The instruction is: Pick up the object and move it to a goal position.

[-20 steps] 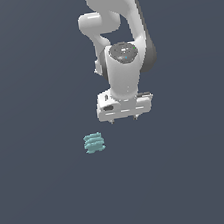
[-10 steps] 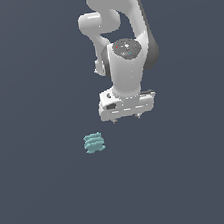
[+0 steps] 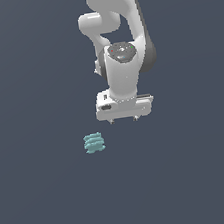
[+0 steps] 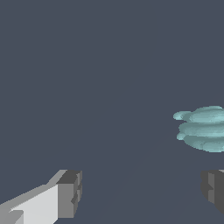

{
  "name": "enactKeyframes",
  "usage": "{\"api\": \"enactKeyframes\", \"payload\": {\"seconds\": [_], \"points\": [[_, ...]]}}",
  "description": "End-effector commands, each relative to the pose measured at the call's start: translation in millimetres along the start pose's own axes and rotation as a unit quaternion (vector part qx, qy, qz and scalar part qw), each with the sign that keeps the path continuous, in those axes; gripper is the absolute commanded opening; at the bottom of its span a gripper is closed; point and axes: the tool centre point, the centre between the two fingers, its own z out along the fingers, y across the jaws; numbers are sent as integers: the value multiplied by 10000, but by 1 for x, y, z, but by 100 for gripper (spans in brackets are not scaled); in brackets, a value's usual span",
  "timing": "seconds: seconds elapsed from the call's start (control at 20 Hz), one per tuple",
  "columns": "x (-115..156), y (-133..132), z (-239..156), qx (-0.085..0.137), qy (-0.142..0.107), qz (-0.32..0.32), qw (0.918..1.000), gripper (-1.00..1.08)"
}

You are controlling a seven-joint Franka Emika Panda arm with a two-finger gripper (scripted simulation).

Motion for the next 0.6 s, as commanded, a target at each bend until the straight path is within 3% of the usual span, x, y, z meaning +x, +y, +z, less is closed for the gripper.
{"api": "enactKeyframes", "payload": {"seconds": [0.0, 0.3, 0.55], "points": [[1, 5, 2, 7, -9, 261, 9997, 100], [5, 22, 9, 25, -35, 1120, 9937, 100], [9, 40, 15, 34, -59, 1973, 9803, 100]]}}
